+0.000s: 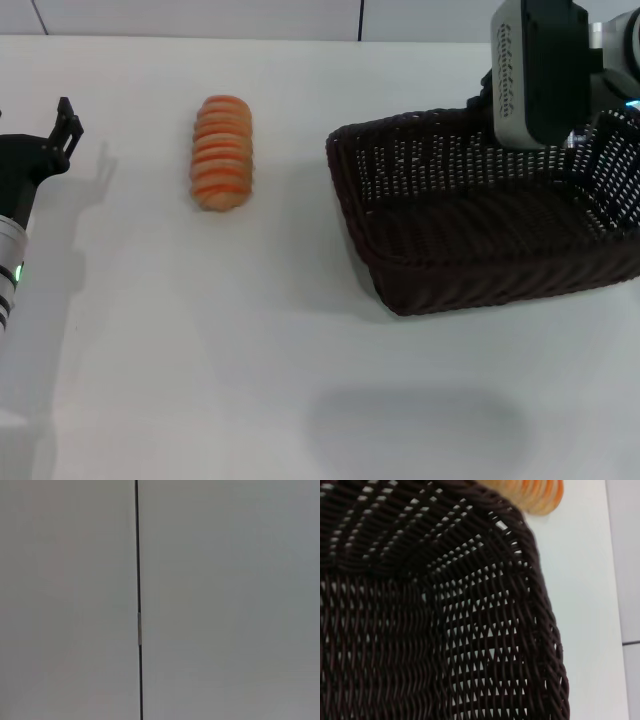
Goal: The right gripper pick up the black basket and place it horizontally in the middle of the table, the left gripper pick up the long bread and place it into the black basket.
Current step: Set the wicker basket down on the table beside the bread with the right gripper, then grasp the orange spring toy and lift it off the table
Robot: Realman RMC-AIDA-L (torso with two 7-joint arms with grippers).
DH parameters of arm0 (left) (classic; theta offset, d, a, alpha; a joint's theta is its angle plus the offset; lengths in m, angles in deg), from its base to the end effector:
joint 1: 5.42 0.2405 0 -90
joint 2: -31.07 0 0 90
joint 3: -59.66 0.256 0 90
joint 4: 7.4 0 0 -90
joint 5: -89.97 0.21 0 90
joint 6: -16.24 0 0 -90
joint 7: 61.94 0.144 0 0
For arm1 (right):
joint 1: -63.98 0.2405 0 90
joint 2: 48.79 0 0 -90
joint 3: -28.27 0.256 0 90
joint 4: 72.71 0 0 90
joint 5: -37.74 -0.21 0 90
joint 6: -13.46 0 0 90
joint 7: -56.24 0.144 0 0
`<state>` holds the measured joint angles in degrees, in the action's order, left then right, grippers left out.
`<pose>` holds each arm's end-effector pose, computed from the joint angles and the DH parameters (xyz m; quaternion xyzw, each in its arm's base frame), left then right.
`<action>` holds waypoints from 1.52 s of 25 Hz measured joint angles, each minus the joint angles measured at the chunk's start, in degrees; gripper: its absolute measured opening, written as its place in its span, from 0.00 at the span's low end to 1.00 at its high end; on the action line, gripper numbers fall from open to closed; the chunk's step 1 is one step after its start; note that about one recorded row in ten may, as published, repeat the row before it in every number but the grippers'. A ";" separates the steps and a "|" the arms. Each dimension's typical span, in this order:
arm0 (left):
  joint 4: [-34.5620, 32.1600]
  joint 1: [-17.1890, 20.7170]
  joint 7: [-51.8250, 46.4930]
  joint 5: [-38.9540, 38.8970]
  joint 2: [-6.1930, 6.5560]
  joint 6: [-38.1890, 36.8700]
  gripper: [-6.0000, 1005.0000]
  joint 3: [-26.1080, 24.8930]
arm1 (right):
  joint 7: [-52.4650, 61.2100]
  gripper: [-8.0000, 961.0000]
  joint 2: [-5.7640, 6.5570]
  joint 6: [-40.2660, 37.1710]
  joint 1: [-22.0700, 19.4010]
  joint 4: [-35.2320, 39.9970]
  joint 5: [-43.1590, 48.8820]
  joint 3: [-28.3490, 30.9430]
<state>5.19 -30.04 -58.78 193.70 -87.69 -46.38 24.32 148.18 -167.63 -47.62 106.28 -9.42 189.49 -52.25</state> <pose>-0.3491 0.3286 -0.0104 -0.6420 -0.2746 -0.2392 0.6747 0.1630 0.4282 -0.0142 -0.9263 -0.1826 -0.2317 0.2344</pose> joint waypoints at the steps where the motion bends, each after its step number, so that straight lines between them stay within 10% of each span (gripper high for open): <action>1: -0.10 0.01 0.00 0.00 0.03 0.17 0.86 0.00 | 3.86 0.31 -0.17 -0.63 -1.31 2.56 3.36 -2.43; 10: -0.24 -0.46 0.08 0.23 0.19 1.12 0.86 0.02 | 15.70 0.34 -0.24 -2.01 -7.95 13.84 12.39 -9.30; 23: -0.54 -1.13 0.27 0.34 0.28 1.74 0.86 0.26 | 18.95 0.80 -0.35 -0.38 -14.29 28.81 6.61 -9.11; 38: -0.69 -0.83 0.33 0.20 0.23 1.35 0.86 0.00 | 23.87 0.88 -0.25 61.76 -47.21 35.93 -18.17 -20.48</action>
<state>4.50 -30.87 -58.45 193.90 -87.46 -45.03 24.33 172.05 -167.88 14.14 59.07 26.51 171.32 -72.72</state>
